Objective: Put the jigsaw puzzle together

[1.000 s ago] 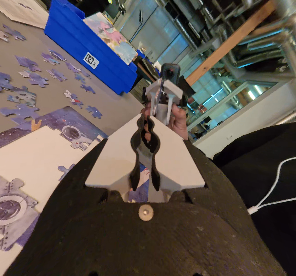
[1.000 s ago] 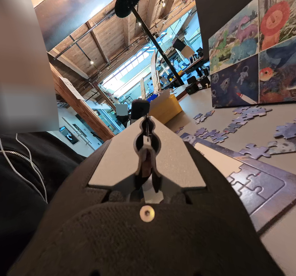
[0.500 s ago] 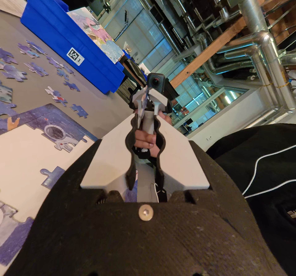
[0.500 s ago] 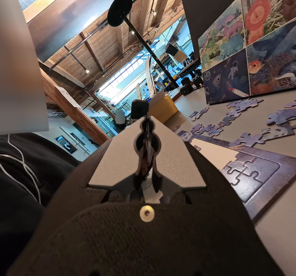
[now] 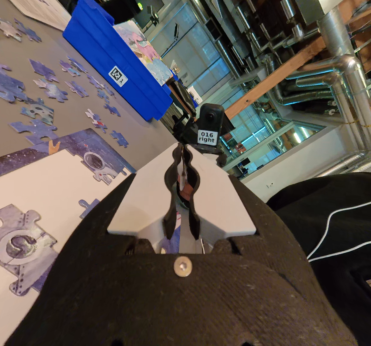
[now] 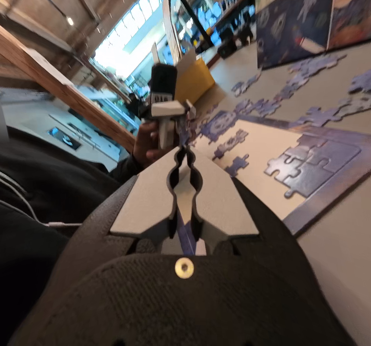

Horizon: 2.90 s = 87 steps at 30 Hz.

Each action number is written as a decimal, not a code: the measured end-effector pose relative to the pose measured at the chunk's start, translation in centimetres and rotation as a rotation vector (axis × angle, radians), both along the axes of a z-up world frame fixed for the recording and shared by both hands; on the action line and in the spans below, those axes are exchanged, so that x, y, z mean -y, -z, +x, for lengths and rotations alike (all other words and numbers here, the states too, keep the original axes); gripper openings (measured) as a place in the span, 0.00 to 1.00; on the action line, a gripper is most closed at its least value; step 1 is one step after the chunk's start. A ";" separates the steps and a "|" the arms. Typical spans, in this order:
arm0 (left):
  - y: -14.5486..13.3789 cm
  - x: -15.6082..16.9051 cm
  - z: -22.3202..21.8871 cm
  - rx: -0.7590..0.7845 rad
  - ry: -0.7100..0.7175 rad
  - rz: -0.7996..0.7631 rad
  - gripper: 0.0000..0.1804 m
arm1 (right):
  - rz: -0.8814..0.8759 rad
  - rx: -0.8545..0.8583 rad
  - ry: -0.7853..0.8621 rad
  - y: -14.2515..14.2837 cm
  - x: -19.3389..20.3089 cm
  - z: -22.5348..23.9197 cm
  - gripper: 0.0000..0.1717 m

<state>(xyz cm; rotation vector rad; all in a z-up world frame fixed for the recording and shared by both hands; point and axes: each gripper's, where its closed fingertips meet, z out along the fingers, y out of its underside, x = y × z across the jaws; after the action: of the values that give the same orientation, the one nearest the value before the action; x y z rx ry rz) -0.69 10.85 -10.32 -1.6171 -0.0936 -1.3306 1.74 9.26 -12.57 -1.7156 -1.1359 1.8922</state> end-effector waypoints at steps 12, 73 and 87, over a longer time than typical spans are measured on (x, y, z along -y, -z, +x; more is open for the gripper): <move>2.9 -0.6 0.0 -0.066 0.026 -0.172 0.00 | 0.942 0.152 0.092 1.6 -1.0 0.6 0.24; 10.0 -1.0 2.0 -1.030 0.081 -0.103 0.22 | 1.252 0.433 -0.455 8.1 -3.0 0.7 0.06; 10.6 -1.0 2.1 -1.057 0.103 -0.118 0.22 | 1.207 0.382 -0.499 8.8 -3.4 0.6 0.08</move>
<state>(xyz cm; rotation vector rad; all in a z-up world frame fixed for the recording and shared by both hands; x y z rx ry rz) 1.45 11.83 -20.94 -2.2486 0.5604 -0.4057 2.36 12.62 -21.36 -1.0887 -2.3269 0.6225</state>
